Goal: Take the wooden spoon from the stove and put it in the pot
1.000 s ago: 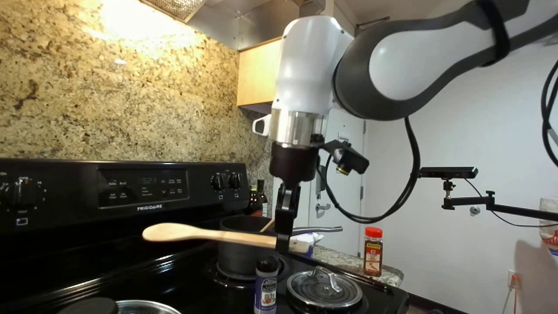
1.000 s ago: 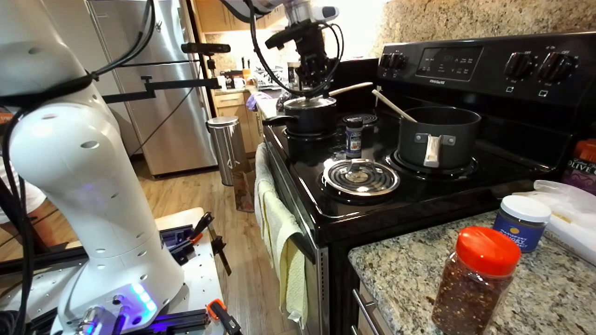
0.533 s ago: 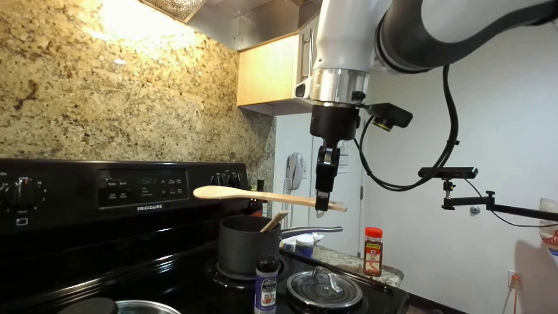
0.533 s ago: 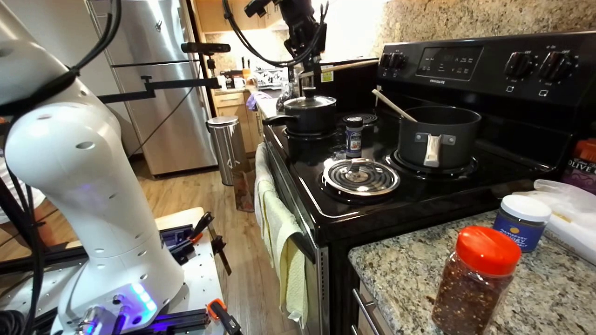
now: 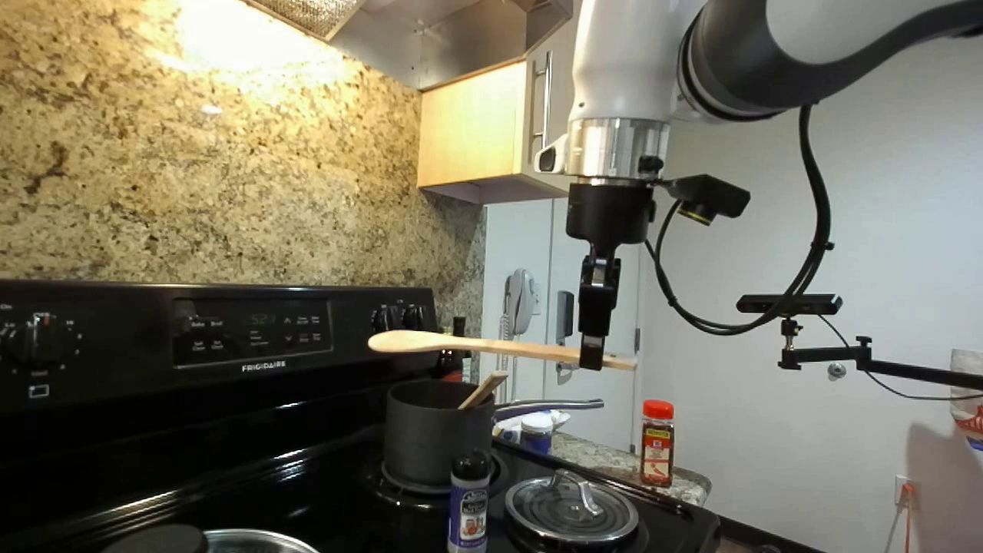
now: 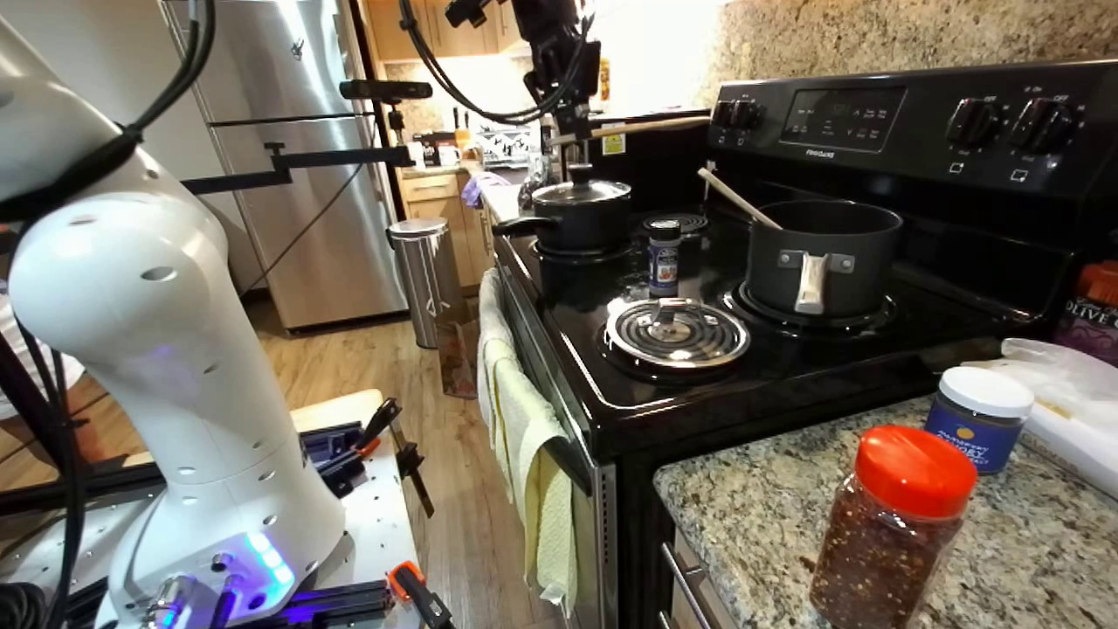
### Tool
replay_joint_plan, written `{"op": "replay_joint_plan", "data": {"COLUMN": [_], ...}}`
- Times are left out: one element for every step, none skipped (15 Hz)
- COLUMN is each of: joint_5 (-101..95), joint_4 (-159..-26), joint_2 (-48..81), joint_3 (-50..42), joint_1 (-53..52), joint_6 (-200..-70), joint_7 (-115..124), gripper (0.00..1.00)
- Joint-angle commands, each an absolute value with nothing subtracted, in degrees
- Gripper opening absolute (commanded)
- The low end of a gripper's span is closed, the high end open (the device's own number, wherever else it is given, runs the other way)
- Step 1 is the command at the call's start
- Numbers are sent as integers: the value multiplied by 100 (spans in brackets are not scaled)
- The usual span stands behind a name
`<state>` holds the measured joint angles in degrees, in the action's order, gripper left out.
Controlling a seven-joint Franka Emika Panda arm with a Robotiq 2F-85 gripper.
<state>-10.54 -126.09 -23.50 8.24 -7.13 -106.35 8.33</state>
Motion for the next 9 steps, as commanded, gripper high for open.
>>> {"op": "replay_joint_plan", "data": {"joint_5": [-731, -611, -490, -360, -274, -13, 142, -140, -109], "joint_4": [-12308, -12279, -12244, -12168, -12118, -12019, -11995, -12203, -12193], "joint_2": [-2389, -2429, -2438, -2389, -2356, -2260, -2229, -2374, -2364], "joint_3": [699, 589, 496, 404, 337, 196, 121, 263, 216], "joint_1": [-517, -453, -403, -338, -276, -236, -180, -208, -174], "joint_6": [-9895, -9765, -9687, -9617, -9552, -9446, -9424, -9647, -9640], "joint_7": [1015, 1039, 1037, 1067, 1089, 1015, 1046, 932, 921], "gripper": [7, 7, 7, 7, 7, 7, 7, 7, 27]}}
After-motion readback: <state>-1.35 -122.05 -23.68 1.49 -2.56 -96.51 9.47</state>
